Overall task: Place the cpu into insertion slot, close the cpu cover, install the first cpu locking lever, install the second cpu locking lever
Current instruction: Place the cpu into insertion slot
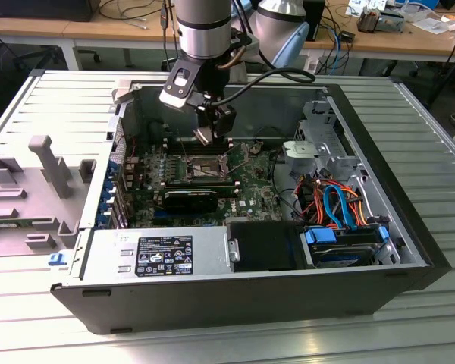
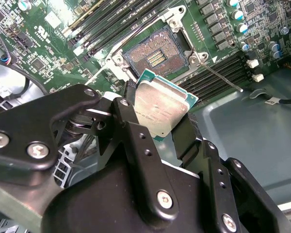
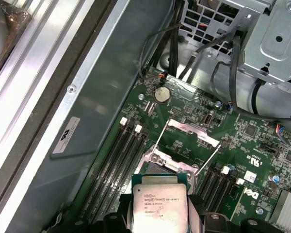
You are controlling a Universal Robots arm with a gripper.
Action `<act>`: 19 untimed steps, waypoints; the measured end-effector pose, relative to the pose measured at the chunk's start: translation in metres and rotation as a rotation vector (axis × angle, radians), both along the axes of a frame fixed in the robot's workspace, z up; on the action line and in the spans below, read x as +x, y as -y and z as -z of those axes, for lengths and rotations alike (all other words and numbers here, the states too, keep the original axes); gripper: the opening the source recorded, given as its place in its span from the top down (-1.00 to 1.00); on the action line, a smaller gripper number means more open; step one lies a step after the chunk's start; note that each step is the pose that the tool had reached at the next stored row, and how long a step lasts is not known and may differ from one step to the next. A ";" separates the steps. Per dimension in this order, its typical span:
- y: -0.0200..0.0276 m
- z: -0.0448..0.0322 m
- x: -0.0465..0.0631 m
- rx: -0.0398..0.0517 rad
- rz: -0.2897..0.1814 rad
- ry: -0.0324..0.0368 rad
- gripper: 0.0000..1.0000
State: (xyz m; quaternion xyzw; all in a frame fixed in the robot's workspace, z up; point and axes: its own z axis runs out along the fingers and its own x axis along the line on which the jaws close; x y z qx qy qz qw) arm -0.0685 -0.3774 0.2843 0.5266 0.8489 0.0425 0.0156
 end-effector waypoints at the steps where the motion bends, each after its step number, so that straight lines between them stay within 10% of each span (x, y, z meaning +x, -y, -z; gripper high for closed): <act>1: 0.0000 0.0000 0.000 0.0000 0.002 0.0000 -0.09; 19: 0.0000 0.0000 0.000 0.0000 0.027 0.0000 -0.09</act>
